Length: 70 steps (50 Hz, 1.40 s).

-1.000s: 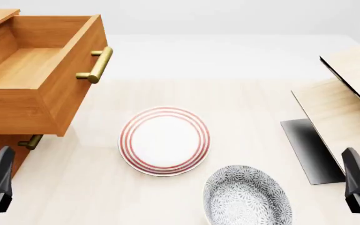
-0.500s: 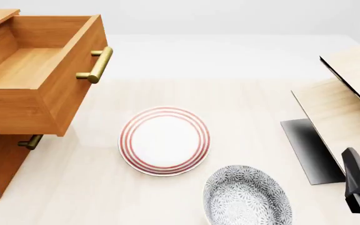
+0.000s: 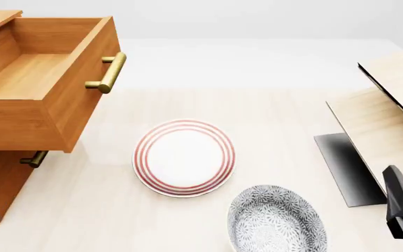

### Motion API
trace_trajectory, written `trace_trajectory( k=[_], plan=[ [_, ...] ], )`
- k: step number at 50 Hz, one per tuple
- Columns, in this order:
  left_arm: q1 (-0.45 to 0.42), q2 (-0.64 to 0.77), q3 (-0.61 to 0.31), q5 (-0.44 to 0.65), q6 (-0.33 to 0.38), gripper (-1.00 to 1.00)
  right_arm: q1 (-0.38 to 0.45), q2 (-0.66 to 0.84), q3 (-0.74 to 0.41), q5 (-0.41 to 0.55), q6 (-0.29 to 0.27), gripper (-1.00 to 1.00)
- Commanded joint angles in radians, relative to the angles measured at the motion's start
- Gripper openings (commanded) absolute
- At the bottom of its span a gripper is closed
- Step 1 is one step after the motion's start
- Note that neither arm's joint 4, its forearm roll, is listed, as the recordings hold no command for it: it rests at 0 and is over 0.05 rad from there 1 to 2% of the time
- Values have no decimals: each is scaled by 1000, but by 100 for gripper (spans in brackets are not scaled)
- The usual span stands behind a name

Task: Close the top drawer of the cabinet.

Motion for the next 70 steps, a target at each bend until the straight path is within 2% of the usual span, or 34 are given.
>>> trace_trajectory(
  k=[1,18,37,59,70],
  plan=[
    [-52,79,-63,-39,30,100,0,-1,0,1,0,100],
    [-103,176,-155,-75,39,100,0,-2,0,1,0,100],
    [-152,240,-196,-111,67,100,0,-1,0,1,0,100],
    [-269,337,-258,-167,144,100,0,-1,0,1,0,100],
    [-317,375,-286,-184,157,100,0,-2,0,1,0,100]
  ],
)
